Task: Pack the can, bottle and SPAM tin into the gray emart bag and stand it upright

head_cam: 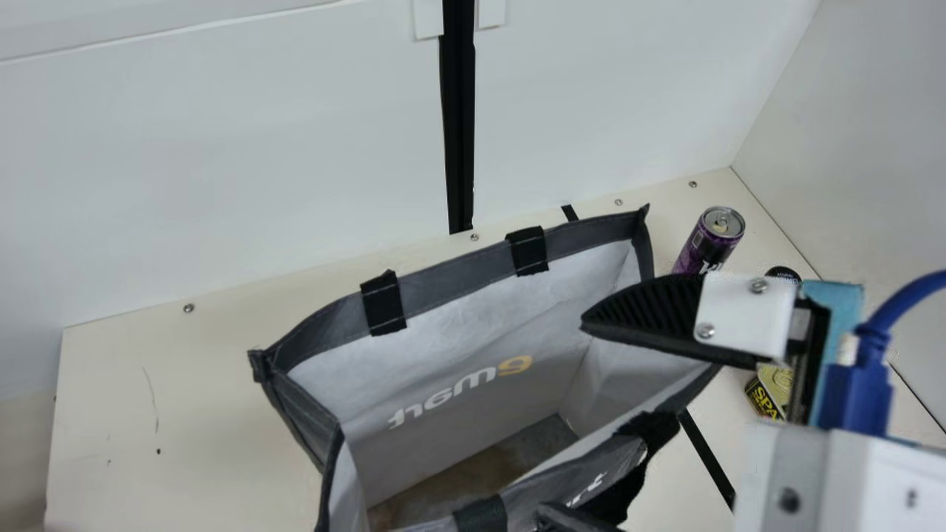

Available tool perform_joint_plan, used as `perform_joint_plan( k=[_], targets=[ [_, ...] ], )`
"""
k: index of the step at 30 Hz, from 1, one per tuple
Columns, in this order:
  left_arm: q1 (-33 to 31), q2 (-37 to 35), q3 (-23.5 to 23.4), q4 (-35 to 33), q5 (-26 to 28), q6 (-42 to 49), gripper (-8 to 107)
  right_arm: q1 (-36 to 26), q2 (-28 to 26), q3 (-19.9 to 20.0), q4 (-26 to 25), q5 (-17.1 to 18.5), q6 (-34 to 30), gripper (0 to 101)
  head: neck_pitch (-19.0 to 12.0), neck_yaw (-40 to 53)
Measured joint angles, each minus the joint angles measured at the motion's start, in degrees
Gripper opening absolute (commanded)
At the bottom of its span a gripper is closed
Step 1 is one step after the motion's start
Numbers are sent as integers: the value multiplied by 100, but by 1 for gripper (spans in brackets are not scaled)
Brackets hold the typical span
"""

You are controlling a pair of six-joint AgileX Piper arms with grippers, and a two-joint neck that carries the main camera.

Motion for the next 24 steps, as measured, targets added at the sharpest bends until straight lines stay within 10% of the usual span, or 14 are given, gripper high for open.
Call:
perform_joint_plan(
  k=[24],
  targets=[
    [0,0,0,0,0,0,90,-824,499,-1340,-824,-8,883,95,0,0]
  ],
)
